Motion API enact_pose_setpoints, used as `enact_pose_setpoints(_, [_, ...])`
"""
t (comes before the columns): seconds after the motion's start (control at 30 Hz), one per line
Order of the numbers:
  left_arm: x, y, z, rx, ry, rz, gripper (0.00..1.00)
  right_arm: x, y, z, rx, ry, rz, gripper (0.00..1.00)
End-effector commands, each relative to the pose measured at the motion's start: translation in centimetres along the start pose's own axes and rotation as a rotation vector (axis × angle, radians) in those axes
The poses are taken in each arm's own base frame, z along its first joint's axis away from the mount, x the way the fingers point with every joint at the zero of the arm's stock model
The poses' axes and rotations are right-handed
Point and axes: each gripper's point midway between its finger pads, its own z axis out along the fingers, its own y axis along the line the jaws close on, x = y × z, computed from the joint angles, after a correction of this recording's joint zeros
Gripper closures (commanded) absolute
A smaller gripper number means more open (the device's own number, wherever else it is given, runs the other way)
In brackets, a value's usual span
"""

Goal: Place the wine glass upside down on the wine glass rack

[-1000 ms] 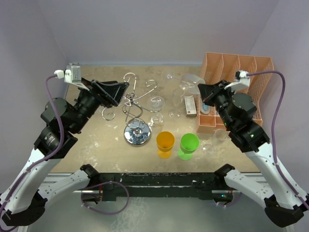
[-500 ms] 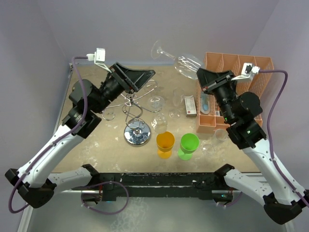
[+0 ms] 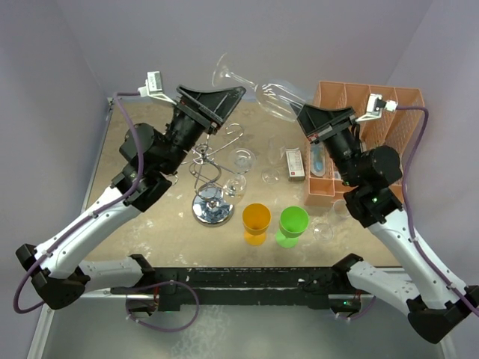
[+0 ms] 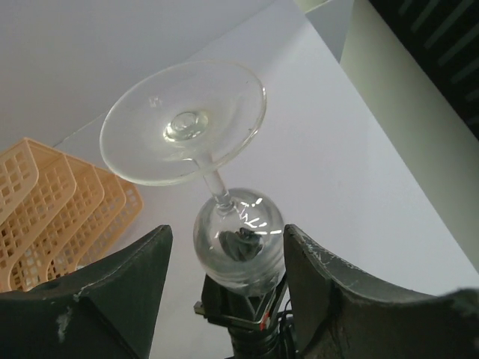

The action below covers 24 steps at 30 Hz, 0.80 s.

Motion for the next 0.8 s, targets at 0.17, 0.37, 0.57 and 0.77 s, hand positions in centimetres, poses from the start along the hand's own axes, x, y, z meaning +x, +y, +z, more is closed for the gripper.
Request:
enact_pose_setpoints(0.17, [-3.7,-2.8,0.8,0.088,-0.222,-0.048,0.47,0.0,4.0,-0.2,-0.199,0.014,0.072,0.96])
enact_pose_setpoints(0.37, [-3.2,-2.0,1.4,0.069,-0.223,-0.07,0.53,0.6,4.4,-0.1,-0.242,0.034,0.082,0.95])
enact_pose_setpoints(0.57, [-2.8,-1.3,1.6,0.039,-0.218,-0.069,0.53,0.9,4.4,0.1,-0.261,0.044,0.084,0.95])
enact_pose_setpoints(0.77, [-2.6,-1.4,2.1,0.047,-0.211,-0.072,0.69,1.3,3.6,0.5,-0.23,0.052,0.092,0.95])
